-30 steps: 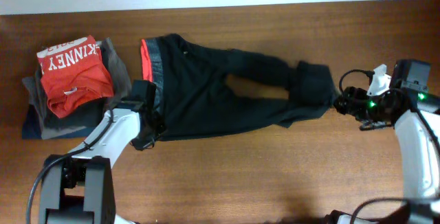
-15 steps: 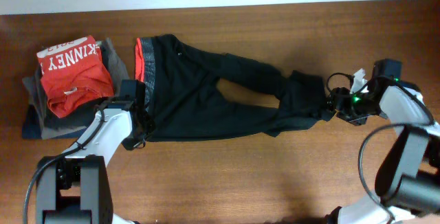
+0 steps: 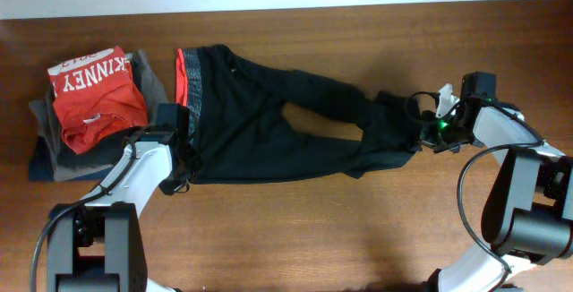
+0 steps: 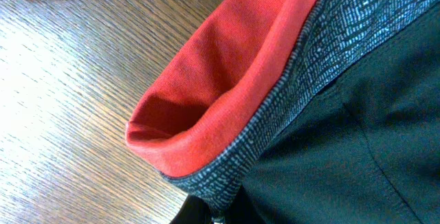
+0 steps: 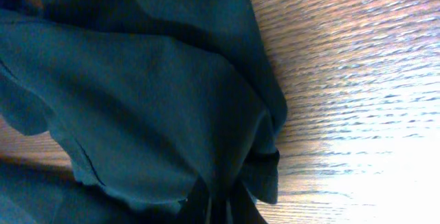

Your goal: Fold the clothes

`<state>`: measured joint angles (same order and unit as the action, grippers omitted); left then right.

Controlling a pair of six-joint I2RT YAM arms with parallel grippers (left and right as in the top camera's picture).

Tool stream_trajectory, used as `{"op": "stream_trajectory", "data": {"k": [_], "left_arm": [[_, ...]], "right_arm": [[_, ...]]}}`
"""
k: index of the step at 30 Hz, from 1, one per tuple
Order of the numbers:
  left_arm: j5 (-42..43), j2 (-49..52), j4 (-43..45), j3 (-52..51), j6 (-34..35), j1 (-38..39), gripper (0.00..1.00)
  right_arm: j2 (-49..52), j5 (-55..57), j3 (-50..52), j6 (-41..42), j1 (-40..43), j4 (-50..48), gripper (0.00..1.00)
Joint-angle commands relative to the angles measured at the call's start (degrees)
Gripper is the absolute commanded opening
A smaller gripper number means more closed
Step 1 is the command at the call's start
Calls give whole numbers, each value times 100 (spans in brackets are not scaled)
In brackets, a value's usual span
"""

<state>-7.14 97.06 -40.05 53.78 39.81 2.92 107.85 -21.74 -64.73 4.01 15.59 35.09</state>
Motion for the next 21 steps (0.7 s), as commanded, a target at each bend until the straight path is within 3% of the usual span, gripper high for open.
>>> {"op": "stream_trajectory", "data": {"k": [1, 10, 12, 14, 17, 21], "left_arm": [[-127, -129, 11, -48, -111, -20, 1], [-125, -129, -4, -48, -111, -20, 0], [-127, -129, -2, -48, -111, -20, 0], [-125, -129, 9, -48, -111, -20, 0], [-125, -129, 13, -48, -111, -20, 0], [-125, -129, 13, -48, -111, -20, 0]], "right_arm": [[-28, 271, -437, -35, 181, -81, 6], [-175, 295, -2476, 247, 855, 323, 8], [-175, 297, -2673, 245, 879, 299, 36], [-173, 295, -2675, 240, 859, 321, 54], [-151, 317, -2549, 175, 774, 601, 62], [-129, 313, -2221, 66, 621, 1005, 63]]}}
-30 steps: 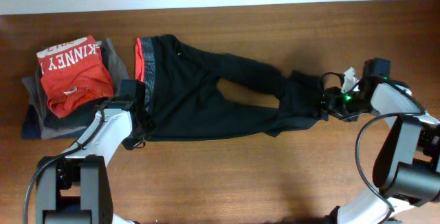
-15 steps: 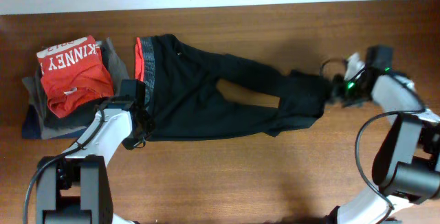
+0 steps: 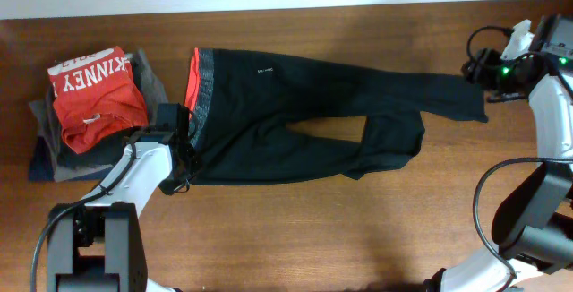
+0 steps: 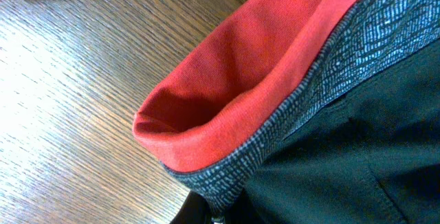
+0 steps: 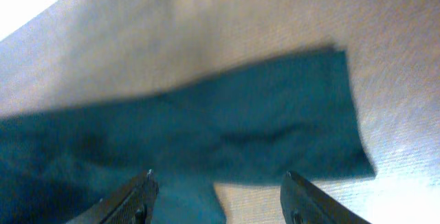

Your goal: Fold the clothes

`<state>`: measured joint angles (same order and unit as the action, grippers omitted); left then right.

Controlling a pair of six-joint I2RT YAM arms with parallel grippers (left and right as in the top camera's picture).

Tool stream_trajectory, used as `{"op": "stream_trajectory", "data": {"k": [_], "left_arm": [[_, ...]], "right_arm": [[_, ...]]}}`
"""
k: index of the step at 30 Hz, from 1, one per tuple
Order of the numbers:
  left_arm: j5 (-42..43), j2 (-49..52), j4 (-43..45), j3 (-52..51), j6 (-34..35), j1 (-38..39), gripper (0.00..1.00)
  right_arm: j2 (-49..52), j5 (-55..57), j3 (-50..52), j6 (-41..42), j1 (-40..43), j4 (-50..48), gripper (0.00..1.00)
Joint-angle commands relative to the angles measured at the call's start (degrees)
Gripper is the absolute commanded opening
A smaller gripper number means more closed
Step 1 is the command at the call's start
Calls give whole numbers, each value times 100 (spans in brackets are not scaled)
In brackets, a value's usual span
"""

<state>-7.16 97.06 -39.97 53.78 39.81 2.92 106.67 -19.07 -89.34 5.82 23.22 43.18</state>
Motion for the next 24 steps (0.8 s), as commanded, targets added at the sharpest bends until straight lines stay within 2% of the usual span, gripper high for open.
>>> {"op": "stream_trajectory", "data": {"k": [1, 4, 11, 20, 21, 22, 24], "left_arm": [[-122, -129, 7, -48, -111, -20, 0], [-122, -129, 4, -48, -111, -20, 0], [-122, -129, 4, -48, -111, -20, 0], [-122, -129, 2, -48, -111, -20, 0], [-122, -129, 2, -48, -111, -20, 0], [-122, -129, 2, -48, -111, -20, 0], [-122, -129, 4, -48, -111, -20, 0]], "right_arm": [[-11, 50, 350, -116, -188, 254, 63], [-11, 48, 951, -114, -369, 236, 63], [-11, 48, 2400, -109, -813, -1069, 63], [114, 74, 2949, -105, -1025, -1711, 61], [151, 74, 2957, -92, -1025, -1716, 57], [197, 74, 2957, -92, -1025, -1709, 46], [232, 72, 2957, -92, -1025, -1665, 17]]}}
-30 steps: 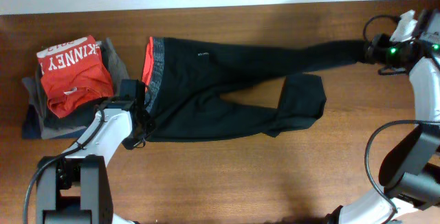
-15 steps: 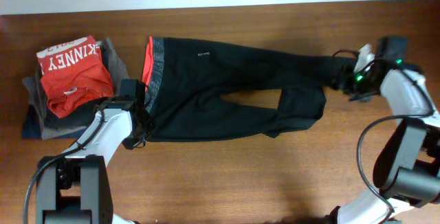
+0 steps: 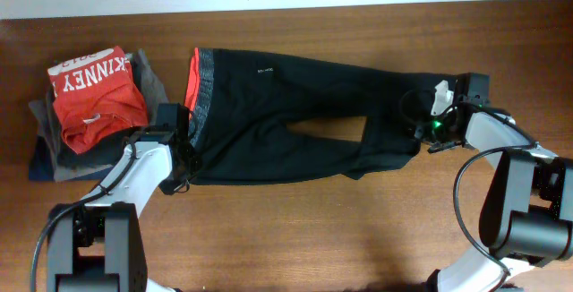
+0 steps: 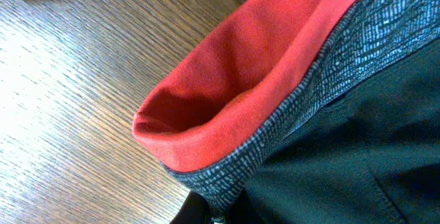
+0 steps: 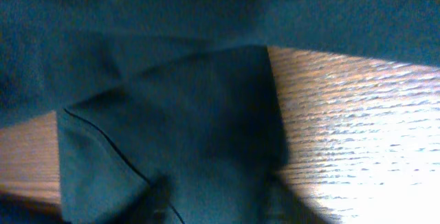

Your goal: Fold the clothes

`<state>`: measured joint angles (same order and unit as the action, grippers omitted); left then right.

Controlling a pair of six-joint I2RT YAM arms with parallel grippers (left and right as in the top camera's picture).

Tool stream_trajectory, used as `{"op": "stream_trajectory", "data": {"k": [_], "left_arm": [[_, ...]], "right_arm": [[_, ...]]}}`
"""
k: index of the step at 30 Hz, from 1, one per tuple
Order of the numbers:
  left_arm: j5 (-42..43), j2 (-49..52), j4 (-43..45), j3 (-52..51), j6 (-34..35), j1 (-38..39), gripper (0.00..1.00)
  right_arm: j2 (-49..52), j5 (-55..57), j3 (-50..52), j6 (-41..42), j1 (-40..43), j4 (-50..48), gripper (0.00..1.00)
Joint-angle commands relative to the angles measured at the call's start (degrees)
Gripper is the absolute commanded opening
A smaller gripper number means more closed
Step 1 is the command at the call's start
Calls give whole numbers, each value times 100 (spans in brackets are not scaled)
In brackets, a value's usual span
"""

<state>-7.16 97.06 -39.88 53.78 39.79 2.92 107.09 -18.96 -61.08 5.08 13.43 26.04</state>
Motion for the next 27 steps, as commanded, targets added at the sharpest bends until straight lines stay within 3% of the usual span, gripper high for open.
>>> {"op": "stream_trajectory", "data": {"k": [1, 5, 10, 15, 16, 17, 18, 19, 27], "left_arm": [[-122, -129, -4, -48, -109, -20, 0], [-125, -129, -4, -48, -109, -20, 0], [-125, -129, 2, -48, -109, -20, 0], [-127, -129, 4, -48, -109, -20, 0], [-125, -129, 2, -48, -109, -20, 0], [-125, -129, 2, -48, -109, -20, 0], [-125, -129, 0, -48, -109, -20, 0], [-125, -129, -2, -48, -109, -20, 0], [-125, -129, -7, -48, -111, -20, 0]], "right_arm": [[192, 63, 129, -17, -44, 111, 6], [-44, 199, -79, 37, 151, 726, 4], [-1054, 994, -1071, 721, 844, 2483, 4], [-1941, 1449, -1764, 894, 1272, 3558, 6], [-2124, 1526, -1779, 892, 1283, 3650, 11], [-2199, 1519, -1779, 892, 1266, 3729, 26], [-2192, 1517, -1773, 883, 1233, 3762, 34], [-2157, 1519, -1755, 870, 1202, 3762, 38], [-1582, 1517, -1458, 872, 1154, 3768, 46]]}}
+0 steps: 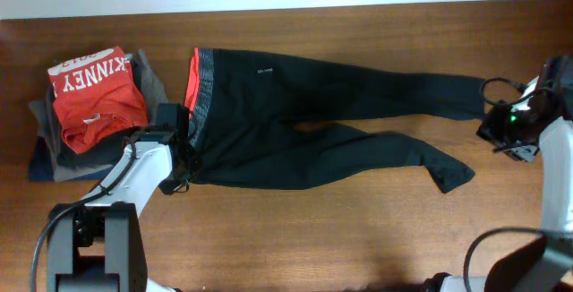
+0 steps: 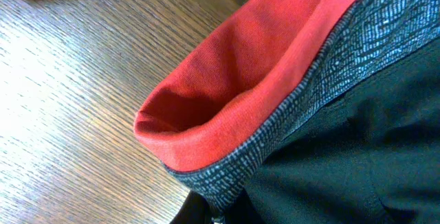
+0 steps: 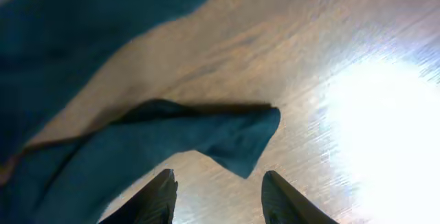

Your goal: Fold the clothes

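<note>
Black leggings [image 1: 295, 117] lie flat across the table, grey patterned waistband [image 1: 204, 86] with red lining [image 2: 227, 93] at the left. Both legs stretch to the right. The upper leg's end [image 1: 470, 99] lies further right than the lower leg's cuff [image 1: 452, 174]. My left gripper [image 1: 183, 161] is shut on the waistband's near corner [image 2: 289, 121]; only its base shows in the left wrist view. My right gripper [image 3: 218, 202] hangs open over bare wood, just right of the lower cuff [image 3: 240, 138], and holds nothing.
A pile of folded clothes sits at the far left, a red printed shirt [image 1: 94, 95] on top of grey ones [image 1: 49, 149]. The table's back edge [image 1: 358, 5] runs along the top of the overhead view.
The lower leg, bunched up under my right gripper before, now lies stretched out to the right. My right gripper is open and off the cloth, further right. The left gripper has not moved.
At first both legs lay bunched, my right gripper at their ends. Then the upper leg lay stretched out to the right, the gripper open beyond it. Then the gripper was back at the crumpled lower leg, which now lies straight too. My left gripper held the waistband throughout.
</note>
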`<state>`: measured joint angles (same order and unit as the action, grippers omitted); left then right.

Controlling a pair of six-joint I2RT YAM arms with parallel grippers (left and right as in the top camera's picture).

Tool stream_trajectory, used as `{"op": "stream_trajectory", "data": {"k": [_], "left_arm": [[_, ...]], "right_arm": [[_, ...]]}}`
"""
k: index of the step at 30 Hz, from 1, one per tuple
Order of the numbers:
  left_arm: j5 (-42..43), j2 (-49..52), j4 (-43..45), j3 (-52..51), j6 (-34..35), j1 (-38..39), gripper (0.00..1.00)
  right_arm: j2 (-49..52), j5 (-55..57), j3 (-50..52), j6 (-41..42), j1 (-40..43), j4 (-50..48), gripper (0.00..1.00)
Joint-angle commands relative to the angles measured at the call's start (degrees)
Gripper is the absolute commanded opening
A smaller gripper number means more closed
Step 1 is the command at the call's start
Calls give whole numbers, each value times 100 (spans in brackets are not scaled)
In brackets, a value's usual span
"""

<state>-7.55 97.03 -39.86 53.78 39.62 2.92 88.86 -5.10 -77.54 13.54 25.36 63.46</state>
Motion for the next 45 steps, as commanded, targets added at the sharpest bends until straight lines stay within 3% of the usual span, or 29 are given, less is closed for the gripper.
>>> {"op": "stream_trajectory", "data": {"k": [1, 8, 18, 26, 28, 32, 37, 45], "left_arm": [[-85, -127, -9, -48, -94, -20, 0], [-85, -127, -7, -48, -92, -20, 0], [-83, -127, -9, -48, -94, -20, 1], [-85, -127, -7, -48, -94, -20, 1], [-83, -127, -7, -48, -92, -20, 1], [-85, -127, -9, -48, -94, -20, 1], [-85, -127, -9, -48, -94, -20, 1], [-85, -127, -7, -48, -142, -20, 1]], "right_arm": [[313, 129, 247, 28, -37, 26, 46], [691, 107, 863, 31, -39, -151, 51], [828, 133, 2009, 31, -22, -1832, 64], [828, 63, 2337, 234, -22, -2398, 65], [828, 66, 2337, 352, -22, -2474, 54], [826, 66, 2337, 363, -22, -2647, 6], [691, 24, 1716, 459, 168, -2288, 4], [313, 203, -553, 151, 396, -837, 4]]}}
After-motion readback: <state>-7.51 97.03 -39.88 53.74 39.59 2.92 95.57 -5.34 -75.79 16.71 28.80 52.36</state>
